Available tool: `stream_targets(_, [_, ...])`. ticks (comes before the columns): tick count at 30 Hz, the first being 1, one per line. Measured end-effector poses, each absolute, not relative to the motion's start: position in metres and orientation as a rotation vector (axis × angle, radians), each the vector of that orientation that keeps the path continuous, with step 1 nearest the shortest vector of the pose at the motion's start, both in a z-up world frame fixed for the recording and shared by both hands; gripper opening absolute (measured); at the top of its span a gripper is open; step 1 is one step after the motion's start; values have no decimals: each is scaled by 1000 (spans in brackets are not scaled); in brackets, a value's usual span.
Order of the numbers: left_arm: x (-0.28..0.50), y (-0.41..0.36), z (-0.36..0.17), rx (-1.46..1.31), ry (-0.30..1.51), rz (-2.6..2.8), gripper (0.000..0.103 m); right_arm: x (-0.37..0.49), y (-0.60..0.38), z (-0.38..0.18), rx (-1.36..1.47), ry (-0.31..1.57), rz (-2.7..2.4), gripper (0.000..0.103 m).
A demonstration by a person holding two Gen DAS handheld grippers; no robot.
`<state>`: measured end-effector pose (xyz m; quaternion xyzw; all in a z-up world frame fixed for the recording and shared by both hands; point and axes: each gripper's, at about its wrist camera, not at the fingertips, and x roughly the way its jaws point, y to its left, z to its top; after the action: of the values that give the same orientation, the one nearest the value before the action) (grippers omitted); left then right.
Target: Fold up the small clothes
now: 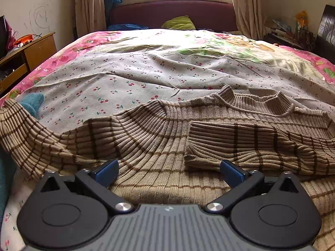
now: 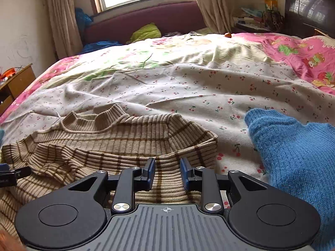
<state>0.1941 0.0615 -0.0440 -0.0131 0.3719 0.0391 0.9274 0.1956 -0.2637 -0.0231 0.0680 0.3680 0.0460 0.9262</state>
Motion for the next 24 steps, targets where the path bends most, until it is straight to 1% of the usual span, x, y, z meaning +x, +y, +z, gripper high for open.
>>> stream_targets(1, [188, 67, -43, -44, 770, 86, 103, 194, -259, -23, 136, 763, 108, 28])
stream_targets(4, [165, 87, -34, -86, 751, 130, 103, 192, -232, -15, 139, 751, 183, 28])
stream_targets(7, [145, 110, -23, -165, 706, 196, 103, 199, -185, -4, 119, 755, 309, 28])
stream_targets(10, [137, 129, -19, -193, 653, 280, 103, 208, -126, 9, 35, 746, 437, 28])
stream_targets(13, [135, 148, -25, -199, 636, 362, 103, 219, -69, 23, -26, 739, 563, 28])
stream_targets(19, [129, 177, -41, -350, 654, 359, 103, 237, 39, 45, -155, 734, 788, 29])
stream_targets(24, [124, 188, -43, -402, 611, 351, 103, 256, 123, 50, -286, 771, 955, 31])
